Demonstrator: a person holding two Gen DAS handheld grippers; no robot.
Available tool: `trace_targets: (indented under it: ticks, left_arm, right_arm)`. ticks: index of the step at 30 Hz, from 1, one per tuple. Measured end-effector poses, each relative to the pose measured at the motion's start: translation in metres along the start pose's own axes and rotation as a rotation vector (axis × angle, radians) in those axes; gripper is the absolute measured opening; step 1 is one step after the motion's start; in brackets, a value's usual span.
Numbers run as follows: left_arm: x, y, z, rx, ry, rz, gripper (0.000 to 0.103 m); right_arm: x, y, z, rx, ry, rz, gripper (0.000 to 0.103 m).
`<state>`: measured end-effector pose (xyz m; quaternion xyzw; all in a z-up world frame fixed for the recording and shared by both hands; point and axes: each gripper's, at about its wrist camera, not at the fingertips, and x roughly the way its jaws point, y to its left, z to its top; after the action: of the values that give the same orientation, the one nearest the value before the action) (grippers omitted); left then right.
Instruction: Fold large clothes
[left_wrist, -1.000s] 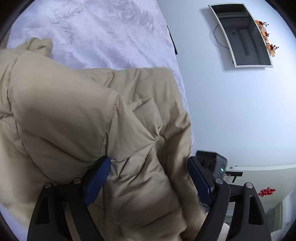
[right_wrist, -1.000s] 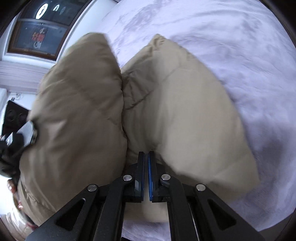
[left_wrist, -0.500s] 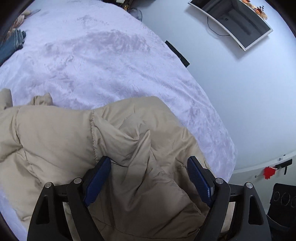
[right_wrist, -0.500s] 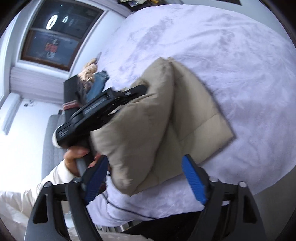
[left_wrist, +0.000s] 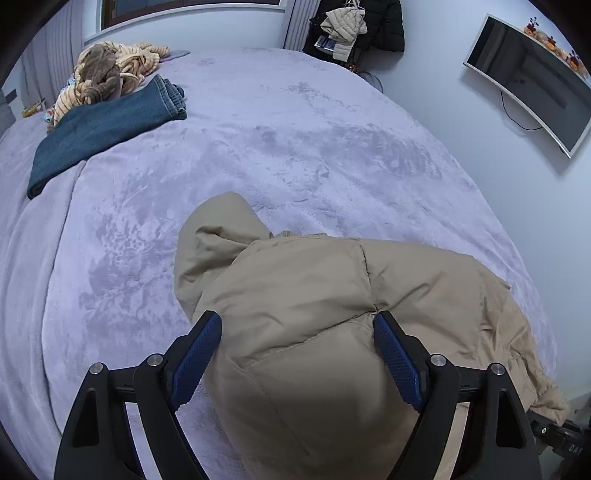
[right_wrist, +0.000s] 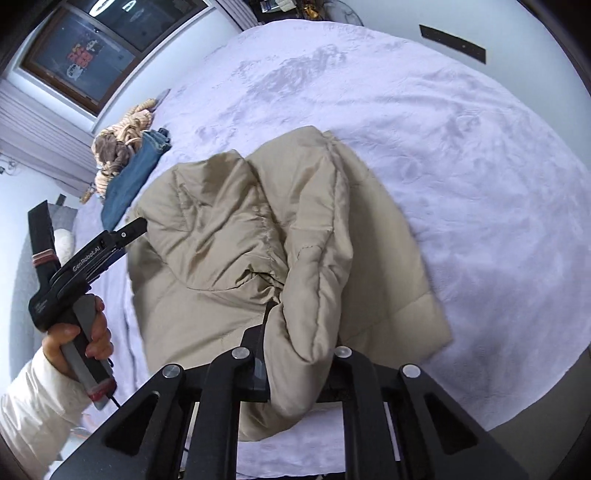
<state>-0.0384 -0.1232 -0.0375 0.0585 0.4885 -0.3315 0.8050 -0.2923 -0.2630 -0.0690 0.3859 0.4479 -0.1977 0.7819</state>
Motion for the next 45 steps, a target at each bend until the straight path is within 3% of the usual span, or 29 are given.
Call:
trace_targets:
  ticks: [7, 10, 12, 14, 17, 19, 24, 26, 27, 28, 34, 38, 42, 45]
  left_arm:
    - [0.034, -0.062, 0.001, 0.112, -0.004, -0.016, 0.085]
    - [0.037, -0.078, -0.001, 0.152, 0.001, -0.002, 0.085]
    - [0.038, -0.078, 0.0, 0.144, 0.005, 0.002, 0.085]
    - [0.04, -0.072, 0.003, 0.114, 0.013, -0.009, 0.085]
    - [0.044, -0.069, 0.005, 0.096, 0.016, -0.016, 0.085]
    - [0.044, -0.069, 0.005, 0.096, 0.014, -0.019, 0.085]
    - [0.043, -0.063, 0.005, 0.086, 0.013, -0.022, 0.085]
    - [0.043, -0.061, 0.005, 0.082, 0.016, -0.019, 0.085]
    - [0.043, -0.063, 0.006, 0.083, 0.017, -0.011, 0.085]
    - [0.044, -0.065, 0.007, 0.084, 0.017, 0.0, 0.085]
    - [0.052, -0.105, 0.007, 0.152, 0.029, 0.003, 0.085]
    - [0.065, -0.115, 0.007, 0.168, 0.051, 0.023, 0.085]
    - [0.065, -0.108, 0.005, 0.159, 0.052, 0.017, 0.085]
    - [0.062, -0.106, 0.002, 0.165, 0.042, 0.024, 0.088]
  right_arm:
    - [0.023, -0.063, -0.016, 0.091, 0.039, -0.067, 0.014]
    - [0.039, -0.086, -0.017, 0.151, 0.098, -0.045, 0.015]
    - [0.029, -0.092, -0.01, 0.178, 0.1, -0.031, 0.02]
    - [0.004, -0.09, 0.003, 0.153, 0.04, -0.022, 0.027]
    - [-0.023, -0.079, 0.033, 0.091, -0.045, 0.068, 0.051]
    - [-0.025, -0.065, 0.057, 0.05, -0.05, 0.171, 0.066]
    - [0.037, -0.038, 0.106, 0.073, 0.06, 0.31, 0.07]
    - [0.064, -0.035, 0.117, 0.12, 0.108, 0.322, 0.069]
    - [0.075, -0.033, 0.12, 0.138, 0.12, 0.329, 0.044]
    - [0.083, -0.03, 0.123, 0.14, 0.134, 0.327, 0.012]
    - [0.085, -0.039, 0.126, 0.009, 0.098, 0.138, 0.008]
    - [0.092, -0.065, 0.119, 0.029, 0.095, 0.133, 0.008]
    - [0.092, -0.066, 0.121, 0.061, 0.114, 0.138, 0.01]
    - [0.068, -0.051, 0.12, -0.019, 0.093, 0.066, 0.015]
